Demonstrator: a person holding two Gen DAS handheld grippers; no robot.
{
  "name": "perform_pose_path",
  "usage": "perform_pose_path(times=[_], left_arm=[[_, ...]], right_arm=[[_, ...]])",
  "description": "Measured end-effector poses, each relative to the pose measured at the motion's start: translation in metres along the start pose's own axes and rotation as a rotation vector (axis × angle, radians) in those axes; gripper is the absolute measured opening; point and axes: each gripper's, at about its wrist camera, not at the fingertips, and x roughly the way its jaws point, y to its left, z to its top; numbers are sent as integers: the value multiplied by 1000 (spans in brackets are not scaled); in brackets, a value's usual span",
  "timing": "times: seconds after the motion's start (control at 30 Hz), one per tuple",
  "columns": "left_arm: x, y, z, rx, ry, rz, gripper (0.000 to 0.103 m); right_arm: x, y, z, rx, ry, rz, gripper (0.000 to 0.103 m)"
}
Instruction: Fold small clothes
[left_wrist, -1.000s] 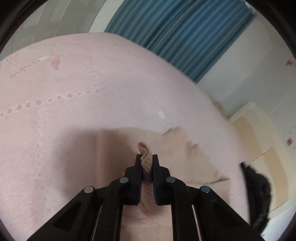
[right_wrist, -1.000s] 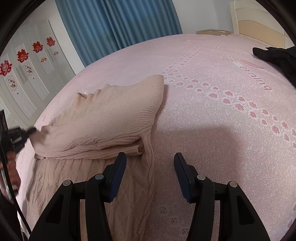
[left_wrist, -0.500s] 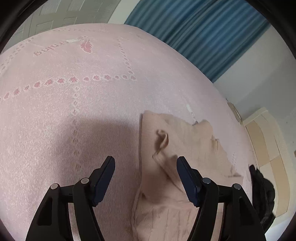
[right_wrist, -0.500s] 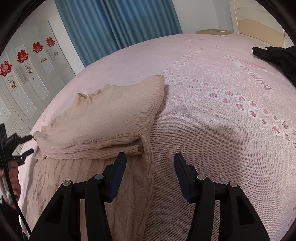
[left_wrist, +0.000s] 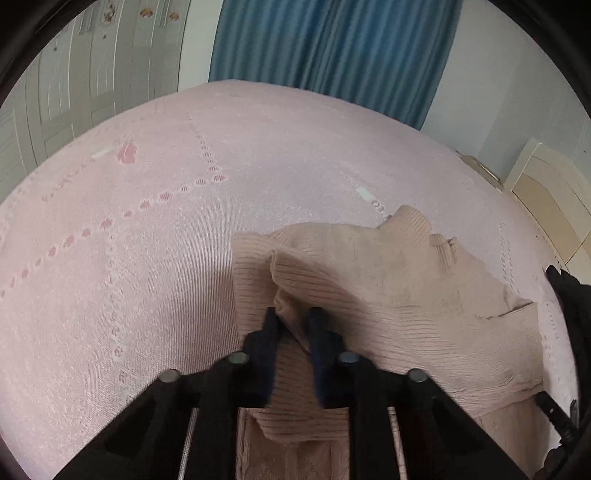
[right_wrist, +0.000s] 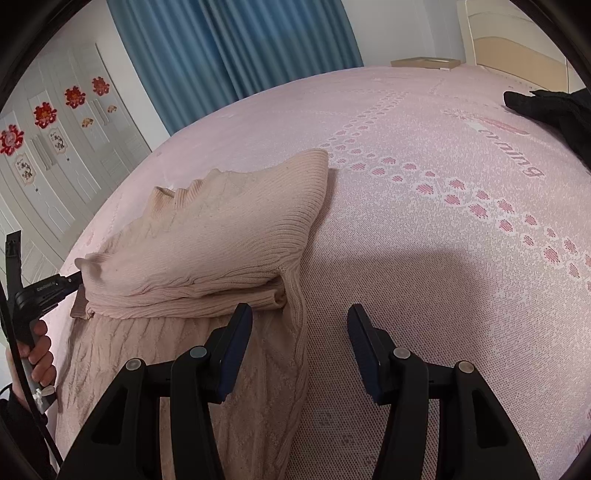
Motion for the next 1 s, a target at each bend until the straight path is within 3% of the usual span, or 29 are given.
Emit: perform_pose_path(times=[0.2, 0.4, 0.5, 0.53, 0.57, 0.63, 0.8, 0.87, 0.93, 0.97, 1.0], left_arm=[[-30, 18, -8, -78, -31, -46, 7], [-30, 36, -30, -155, 55, -26, 11], [-31, 42, -31, -167, 68, -16, 28], [-33, 44, -29, -172, 58, -32, 36], [-35, 45, -26, -175, 46, -49, 49], [-34, 45, -20, -171, 22, -78, 63], [-5, 39, -4, -186, 51, -136, 63], [15, 42, -2, -226, 102, -155, 63], [27, 48, -2, -262, 102, -179, 61], [28, 48, 0, -267, 78, -186, 57], [29, 47, 2, -262, 68, -188, 47]], right_arm=[[0, -2, 1, 4, 0, 4, 53], [0, -2, 0, 4, -2, 2, 53], [-5, -3, 2, 12, -13, 23, 54], [-6, -5, 4, 16, -15, 37, 54], [-7, -5, 8, 17, -20, 41, 55], [-7, -2, 18, 3, -31, 28, 59], [18, 5, 55, 8, -8, 28, 64], [39, 7, 66, 13, 39, -1, 64], [61, 7, 72, 15, 96, -8, 65], [66, 6, 73, 13, 97, -11, 65], [68, 7, 74, 7, 83, -16, 65]])
